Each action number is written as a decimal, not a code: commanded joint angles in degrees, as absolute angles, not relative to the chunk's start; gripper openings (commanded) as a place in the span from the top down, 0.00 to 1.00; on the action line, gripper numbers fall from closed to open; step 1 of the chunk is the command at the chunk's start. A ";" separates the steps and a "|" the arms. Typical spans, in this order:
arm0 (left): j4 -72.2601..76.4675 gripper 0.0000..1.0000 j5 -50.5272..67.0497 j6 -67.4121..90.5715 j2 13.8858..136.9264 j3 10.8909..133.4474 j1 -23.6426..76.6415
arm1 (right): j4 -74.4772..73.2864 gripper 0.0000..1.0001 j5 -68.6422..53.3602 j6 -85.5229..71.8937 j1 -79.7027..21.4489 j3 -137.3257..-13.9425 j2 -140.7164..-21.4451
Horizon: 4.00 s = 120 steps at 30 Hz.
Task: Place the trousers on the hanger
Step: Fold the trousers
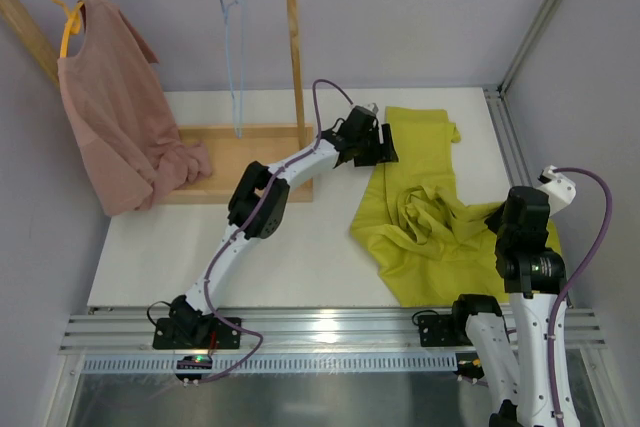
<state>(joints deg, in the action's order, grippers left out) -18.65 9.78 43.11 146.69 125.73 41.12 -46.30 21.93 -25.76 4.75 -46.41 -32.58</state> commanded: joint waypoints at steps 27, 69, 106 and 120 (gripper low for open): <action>-17.12 1.00 7.41 47.39 118.68 104.87 46.40 | -40.34 0.96 30.13 -30.68 5.01 -53.69 -39.72; -57.92 0.43 -29.18 49.83 68.55 61.08 39.73 | -43.42 0.96 40.10 -23.64 14.06 -67.41 -56.16; -31.38 0.25 -5.27 66.88 87.71 61.17 15.12 | -33.31 0.96 22.59 -24.70 13.97 -57.13 -51.94; -29.45 0.42 -5.45 65.74 90.88 59.07 15.12 | -33.31 0.96 22.50 -24.52 13.97 -55.99 -50.45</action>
<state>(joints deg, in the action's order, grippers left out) -31.97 -5.87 65.63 90.41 60.01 15.25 -36.38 22.11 -25.15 13.74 -55.77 -51.72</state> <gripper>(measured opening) 0.584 0.075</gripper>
